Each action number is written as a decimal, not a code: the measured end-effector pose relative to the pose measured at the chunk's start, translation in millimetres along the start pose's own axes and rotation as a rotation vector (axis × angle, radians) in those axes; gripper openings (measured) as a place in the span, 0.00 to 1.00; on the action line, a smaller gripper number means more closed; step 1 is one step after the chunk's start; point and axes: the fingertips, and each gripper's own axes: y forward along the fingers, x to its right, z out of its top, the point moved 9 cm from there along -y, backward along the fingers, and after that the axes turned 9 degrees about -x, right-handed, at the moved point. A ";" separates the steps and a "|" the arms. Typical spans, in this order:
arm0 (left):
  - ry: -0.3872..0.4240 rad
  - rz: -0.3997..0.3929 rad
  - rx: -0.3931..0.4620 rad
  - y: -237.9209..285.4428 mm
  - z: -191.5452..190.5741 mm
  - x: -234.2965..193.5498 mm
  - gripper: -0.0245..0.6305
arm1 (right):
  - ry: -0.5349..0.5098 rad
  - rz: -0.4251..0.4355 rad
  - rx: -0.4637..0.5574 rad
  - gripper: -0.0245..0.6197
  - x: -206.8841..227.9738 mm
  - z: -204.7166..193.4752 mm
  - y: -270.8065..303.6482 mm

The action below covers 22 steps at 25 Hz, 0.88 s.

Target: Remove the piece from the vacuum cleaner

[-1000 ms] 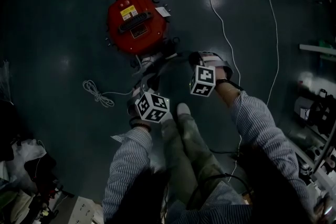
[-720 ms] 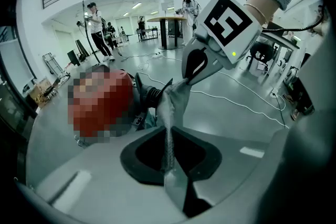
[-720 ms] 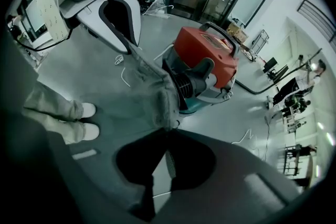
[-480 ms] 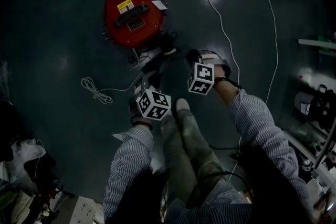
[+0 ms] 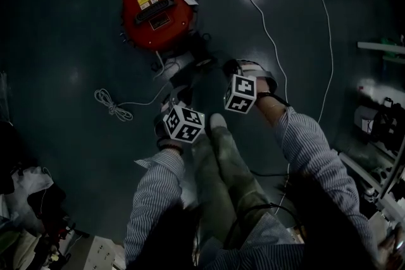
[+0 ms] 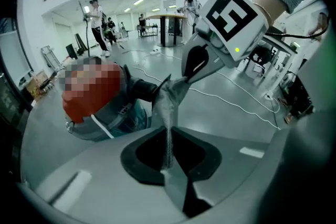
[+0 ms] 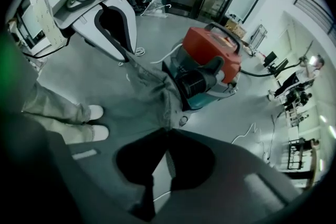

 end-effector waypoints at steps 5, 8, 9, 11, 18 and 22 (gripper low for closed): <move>0.041 -0.016 -0.019 -2.6 -18.7 20.3 0.08 | -0.023 0.025 -0.027 0.07 -30.2 -27.6 -1.5; 0.049 -0.022 -0.020 -9.3 -17.1 24.3 0.08 | -0.007 0.035 -0.029 0.07 -35.9 -31.3 -8.2; 0.054 -0.025 -0.019 -12.0 -15.9 25.2 0.08 | -0.002 0.033 -0.026 0.07 -35.1 -31.7 -12.0; 0.065 -0.030 -0.013 -21.0 -14.0 26.7 0.08 | 0.005 0.026 -0.019 0.07 -33.2 -31.2 -24.3; 0.049 -0.027 0.020 -78.2 -2.6 25.8 0.08 | 0.045 0.007 0.019 0.07 -33.5 -25.6 -87.5; 0.036 -0.021 0.055 -133.6 10.9 24.8 0.08 | 0.080 -0.026 0.058 0.07 -28.8 -20.5 -142.7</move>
